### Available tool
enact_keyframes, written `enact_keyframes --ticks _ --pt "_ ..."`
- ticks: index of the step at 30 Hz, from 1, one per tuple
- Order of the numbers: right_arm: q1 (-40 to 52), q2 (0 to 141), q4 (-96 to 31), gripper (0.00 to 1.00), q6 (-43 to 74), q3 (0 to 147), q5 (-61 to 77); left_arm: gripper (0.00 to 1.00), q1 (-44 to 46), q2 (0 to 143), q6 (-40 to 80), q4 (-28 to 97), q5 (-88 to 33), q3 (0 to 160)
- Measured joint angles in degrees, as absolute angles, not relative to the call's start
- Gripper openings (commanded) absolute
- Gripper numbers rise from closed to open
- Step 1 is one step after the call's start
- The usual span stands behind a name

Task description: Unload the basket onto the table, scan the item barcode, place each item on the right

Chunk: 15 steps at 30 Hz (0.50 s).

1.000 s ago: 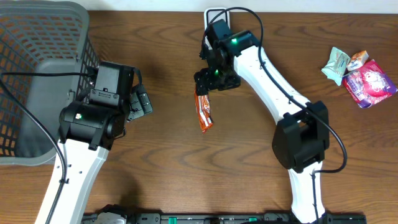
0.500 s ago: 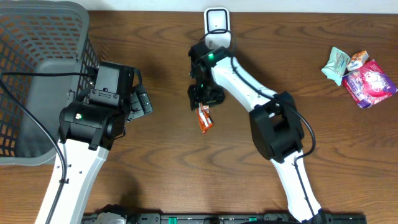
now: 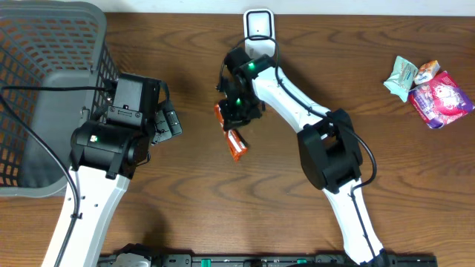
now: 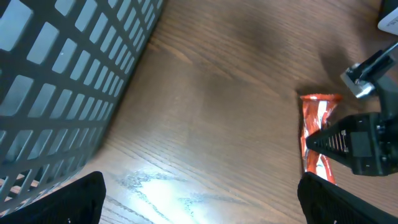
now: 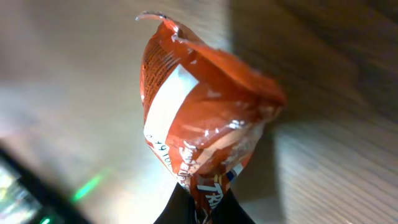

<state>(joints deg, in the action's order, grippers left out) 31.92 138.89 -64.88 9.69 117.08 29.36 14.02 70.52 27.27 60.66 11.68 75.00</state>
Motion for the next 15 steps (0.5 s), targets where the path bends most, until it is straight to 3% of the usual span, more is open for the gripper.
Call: enact_keyframes --ticks 13,14,15 --pt "31.46 138.65 -66.15 0.01 -6.70 117.56 42.26 0.98 14.02 70.52 27.27 60.66 11.68 75.00" --pt "31.75 138.65 -66.15 0.11 -7.18 117.58 41.82 0.98 14.02 70.52 27.27 60.64 11.68 75.00" --pt "32.16 138.65 -66.15 0.48 -7.60 117.58 40.97 0.98 14.02 70.52 27.27 60.66 11.68 75.00"
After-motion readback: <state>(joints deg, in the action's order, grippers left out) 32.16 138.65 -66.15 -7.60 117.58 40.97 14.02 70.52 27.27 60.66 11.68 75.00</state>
